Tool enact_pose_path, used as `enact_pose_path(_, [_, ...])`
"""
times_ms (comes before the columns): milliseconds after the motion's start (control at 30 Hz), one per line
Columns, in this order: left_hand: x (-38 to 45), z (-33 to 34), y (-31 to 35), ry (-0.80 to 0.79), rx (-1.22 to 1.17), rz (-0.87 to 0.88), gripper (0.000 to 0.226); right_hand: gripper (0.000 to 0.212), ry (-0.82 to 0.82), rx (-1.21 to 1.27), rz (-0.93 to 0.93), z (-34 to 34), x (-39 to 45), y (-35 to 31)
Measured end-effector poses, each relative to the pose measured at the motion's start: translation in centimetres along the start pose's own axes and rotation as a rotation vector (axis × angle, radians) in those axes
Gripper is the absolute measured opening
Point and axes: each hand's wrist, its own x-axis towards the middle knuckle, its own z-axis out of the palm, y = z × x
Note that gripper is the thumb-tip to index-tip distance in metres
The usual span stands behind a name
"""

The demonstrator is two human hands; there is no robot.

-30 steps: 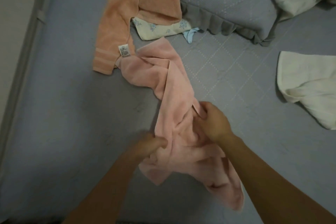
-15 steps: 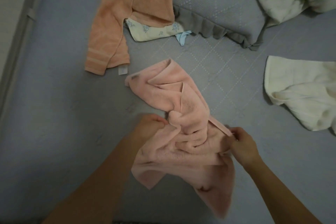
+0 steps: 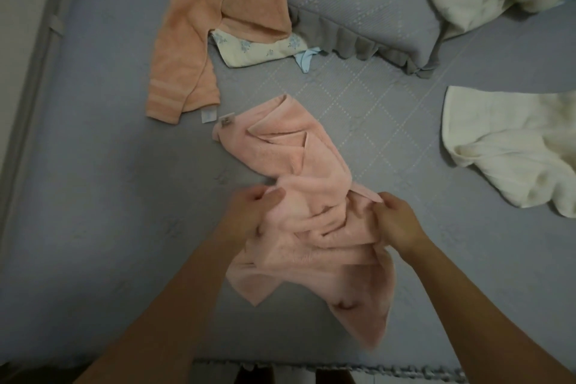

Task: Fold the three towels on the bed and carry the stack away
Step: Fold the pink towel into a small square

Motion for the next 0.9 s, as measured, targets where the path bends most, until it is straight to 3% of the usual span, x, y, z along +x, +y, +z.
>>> enact_pose_path(167, [-2.3,-4.2,7.1,0.135,-0.435,0.179,0.015,0.031,0.137,0.496,0.080,-5.5,-2.0,-2.7])
enact_pose_path(300, [-6.2,-7.7,13.9,0.241,-0.623,0.400,0.023,0.028,0.069,0.997,-0.158,-11.2,-5.5,-8.3])
enact_pose_path(433, [-9.8,-9.0,17.9,0.245,-0.675,0.623,0.016,0.036,-0.035,1.079,-0.418,-15.2,-8.9,-11.7])
enact_pose_path(500, [-10.5,-9.2,18.1,0.266,-0.709,0.641,0.011,0.039,-0.074,1.019,-0.466,-15.8,-9.4,-11.6])
enact_pose_path(567, [-10.5,-8.9,16.4,0.380,-0.641,0.563,0.022,0.031,0.027,0.804,-0.424,-15.3,-9.3,-9.9])
enact_pose_path(667, [-9.6,-7.9,10.3,0.533,-0.273,0.338,0.019,0.021,0.189,0.340,-0.300,-12.5,-8.4,-5.2])
enact_pose_path(833, [-8.8,-6.4,-2.8,0.286,0.138,-0.120,0.008,0.024,0.094,-0.155,0.011,-7.0,-6.9,5.8])
enact_pose_path(900, [-9.1,-6.1,-7.1,0.137,0.369,-0.257,0.014,0.024,0.004,-0.334,0.135,-5.1,-7.2,9.4])
